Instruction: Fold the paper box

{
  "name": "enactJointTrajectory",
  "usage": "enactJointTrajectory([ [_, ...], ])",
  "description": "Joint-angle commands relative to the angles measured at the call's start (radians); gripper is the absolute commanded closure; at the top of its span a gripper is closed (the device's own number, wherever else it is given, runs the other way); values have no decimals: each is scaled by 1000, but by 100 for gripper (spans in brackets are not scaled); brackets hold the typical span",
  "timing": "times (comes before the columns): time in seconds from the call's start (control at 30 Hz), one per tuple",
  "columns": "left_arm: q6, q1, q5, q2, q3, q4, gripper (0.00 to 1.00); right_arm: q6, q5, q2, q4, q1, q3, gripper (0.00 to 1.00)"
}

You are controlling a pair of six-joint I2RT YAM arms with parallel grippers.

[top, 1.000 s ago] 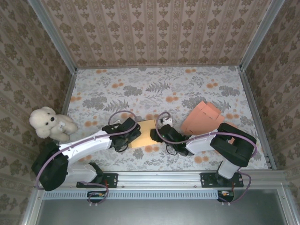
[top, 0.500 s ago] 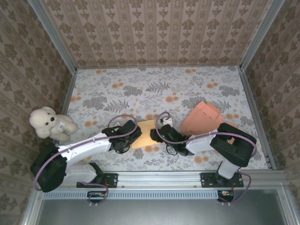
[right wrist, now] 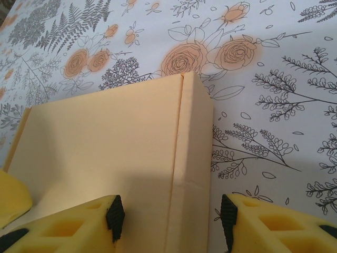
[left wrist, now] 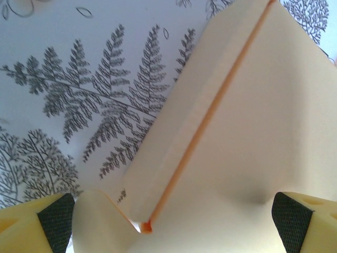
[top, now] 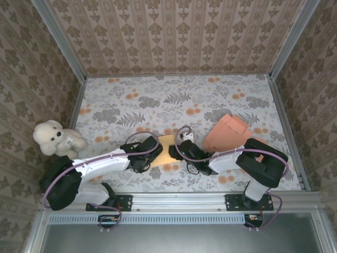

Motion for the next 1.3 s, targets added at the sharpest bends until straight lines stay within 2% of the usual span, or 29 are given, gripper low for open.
enactJointTrajectory([
  [0.0, -54, -19, -8, 15, 35, 6, 0, 6, -25, 38, -43, 9, -21, 45],
  [0.47, -56, -22, -14, 42, 56, 56, 1, 19, -37, 67, -15, 10, -24, 46],
  [1.0, -61, -12, -36, 42, -5, 84, 10, 19, -31, 65, -10, 12, -36, 46],
  [1.27, 17, 19, -20, 52, -40, 94, 11, 16, -27, 55, -14, 10, -43, 46],
])
